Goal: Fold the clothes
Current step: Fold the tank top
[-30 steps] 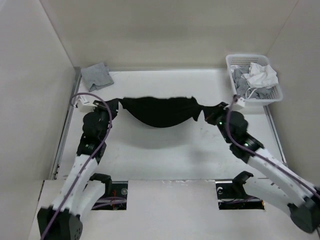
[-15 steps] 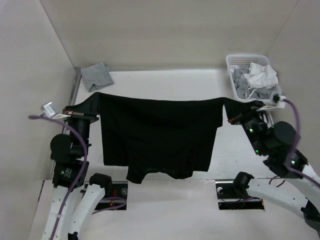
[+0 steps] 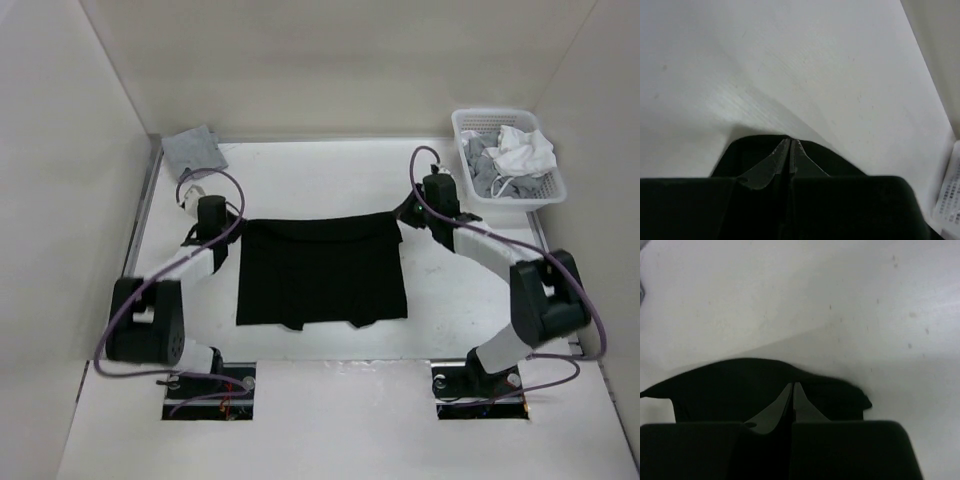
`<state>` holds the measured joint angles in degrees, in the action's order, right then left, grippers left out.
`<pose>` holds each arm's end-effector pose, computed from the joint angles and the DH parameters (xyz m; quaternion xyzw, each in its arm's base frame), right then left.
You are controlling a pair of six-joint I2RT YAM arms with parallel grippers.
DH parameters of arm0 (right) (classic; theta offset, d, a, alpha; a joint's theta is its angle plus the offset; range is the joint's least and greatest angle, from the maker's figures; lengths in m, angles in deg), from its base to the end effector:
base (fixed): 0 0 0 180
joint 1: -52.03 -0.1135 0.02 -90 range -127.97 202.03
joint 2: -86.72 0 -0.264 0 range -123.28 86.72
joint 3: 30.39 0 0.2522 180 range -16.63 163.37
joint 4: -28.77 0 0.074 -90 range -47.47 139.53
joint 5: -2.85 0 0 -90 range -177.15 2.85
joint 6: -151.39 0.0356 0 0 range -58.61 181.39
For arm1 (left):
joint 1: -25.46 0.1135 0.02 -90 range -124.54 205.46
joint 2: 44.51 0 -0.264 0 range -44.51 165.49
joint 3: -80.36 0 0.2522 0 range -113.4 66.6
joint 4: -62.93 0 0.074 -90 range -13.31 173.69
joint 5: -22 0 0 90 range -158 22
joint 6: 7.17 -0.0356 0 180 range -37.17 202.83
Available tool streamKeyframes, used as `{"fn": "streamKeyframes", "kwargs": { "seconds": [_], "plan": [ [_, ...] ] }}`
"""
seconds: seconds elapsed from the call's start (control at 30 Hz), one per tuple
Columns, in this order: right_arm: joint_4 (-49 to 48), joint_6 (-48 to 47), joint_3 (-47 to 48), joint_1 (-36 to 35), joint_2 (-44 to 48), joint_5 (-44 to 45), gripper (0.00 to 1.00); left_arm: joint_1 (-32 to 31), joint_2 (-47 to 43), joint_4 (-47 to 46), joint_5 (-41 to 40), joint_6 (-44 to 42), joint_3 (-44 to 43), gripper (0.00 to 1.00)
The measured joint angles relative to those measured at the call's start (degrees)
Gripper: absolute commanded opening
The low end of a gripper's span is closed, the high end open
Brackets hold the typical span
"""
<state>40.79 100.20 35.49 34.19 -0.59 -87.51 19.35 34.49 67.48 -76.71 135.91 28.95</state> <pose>0.3177 0.1025 0.2247 0.1588 0.8662 0.2272 0.4157 0.2846 -0.0250 0.1978 -0.3815 0.7858 -0.1804 0.4522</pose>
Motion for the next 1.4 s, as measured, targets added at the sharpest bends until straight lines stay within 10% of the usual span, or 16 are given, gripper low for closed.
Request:
{"fn": "streamKeyframes", "kwargs": {
  "seconds": [0.27,0.6,1.1,1.4],
  "plan": [
    [-4.9,1.6,8.7,3.7,-5.6,-4.3,0.01,4.0,8.7,-7.2,6.1,3.8,-7.8,0.00],
    [-8.7,3.8,-14.6,4.0,17.6,-4.4,0.01,5.1,-21.4,-9.0,9.4,5.0,9.8,0.01],
    [-6.4,8.5,-36.1,3.9,38.2,-4.9,0.03,9.1,-58.2,12.4,15.4,6.6,25.7,0.04],
    [-4.1,12.0,-39.5,3.2,37.1,-5.6,0.53,11.2,-60.6,25.9,8.7,6.6,27.0,0.19]
  ]
}}
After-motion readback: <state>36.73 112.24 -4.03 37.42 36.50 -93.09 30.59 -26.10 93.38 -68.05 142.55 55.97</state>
